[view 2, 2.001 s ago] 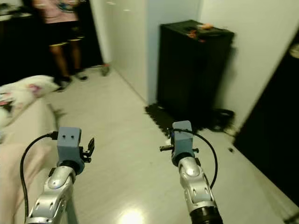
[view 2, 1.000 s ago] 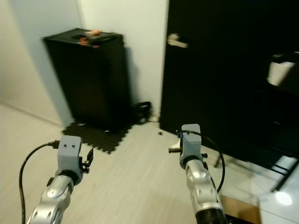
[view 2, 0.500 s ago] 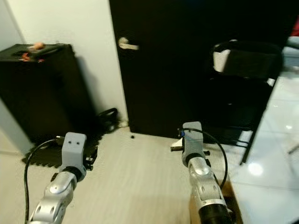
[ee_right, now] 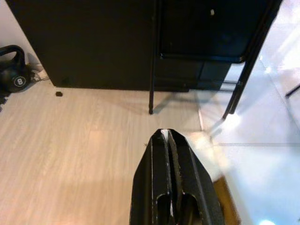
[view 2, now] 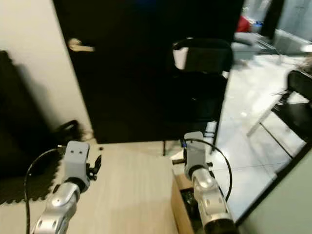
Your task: Clean up the room
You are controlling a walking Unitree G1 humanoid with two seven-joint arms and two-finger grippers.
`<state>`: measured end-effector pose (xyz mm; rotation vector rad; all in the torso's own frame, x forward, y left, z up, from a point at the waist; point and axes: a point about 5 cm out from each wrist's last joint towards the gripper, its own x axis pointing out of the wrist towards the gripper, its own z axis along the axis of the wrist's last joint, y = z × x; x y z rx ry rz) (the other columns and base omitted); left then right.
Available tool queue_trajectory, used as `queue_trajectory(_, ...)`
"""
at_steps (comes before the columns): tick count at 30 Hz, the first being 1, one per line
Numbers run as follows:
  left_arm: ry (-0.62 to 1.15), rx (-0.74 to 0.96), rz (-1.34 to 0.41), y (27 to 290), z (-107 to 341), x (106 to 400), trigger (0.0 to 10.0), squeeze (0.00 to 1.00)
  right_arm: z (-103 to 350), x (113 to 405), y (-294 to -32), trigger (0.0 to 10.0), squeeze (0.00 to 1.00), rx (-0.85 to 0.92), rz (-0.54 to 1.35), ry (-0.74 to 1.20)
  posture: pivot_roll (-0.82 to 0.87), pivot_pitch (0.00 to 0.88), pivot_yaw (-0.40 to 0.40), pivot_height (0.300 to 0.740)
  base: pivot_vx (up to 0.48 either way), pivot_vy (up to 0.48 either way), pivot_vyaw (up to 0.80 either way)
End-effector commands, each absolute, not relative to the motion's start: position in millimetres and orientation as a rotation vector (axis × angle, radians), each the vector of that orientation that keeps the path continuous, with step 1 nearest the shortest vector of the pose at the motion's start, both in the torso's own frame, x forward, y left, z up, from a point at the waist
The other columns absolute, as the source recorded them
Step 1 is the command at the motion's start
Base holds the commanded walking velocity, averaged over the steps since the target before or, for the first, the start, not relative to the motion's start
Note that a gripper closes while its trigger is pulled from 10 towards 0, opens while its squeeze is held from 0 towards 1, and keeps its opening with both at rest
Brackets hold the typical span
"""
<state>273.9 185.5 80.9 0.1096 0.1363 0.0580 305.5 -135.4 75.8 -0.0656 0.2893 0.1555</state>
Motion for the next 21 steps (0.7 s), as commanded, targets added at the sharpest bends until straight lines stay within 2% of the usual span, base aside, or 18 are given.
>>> queue_trajectory(1, 0.14, 0.111, 0.05, 185.6, 82.6, 273.6, 10.0, 0.0, 76.1, 304.8, -137.1, 10.0, 0.0, -0.068, 0.157, 0.299, -0.06, 0.035, -0.001, 0.74, 0.0, 0.0, -0.8)
queue_trajectory(21, 0.149, 0.12, 0.034, 184.2, 80.3, 269.6, 10.0, 0.0, 80.8, 306.3, -129.6, 10.0, 0.0, -0.09, 0.233, 0.304, -0.05, 0.038, -0.008, 0.74, 0.0, 0.0, -0.8)
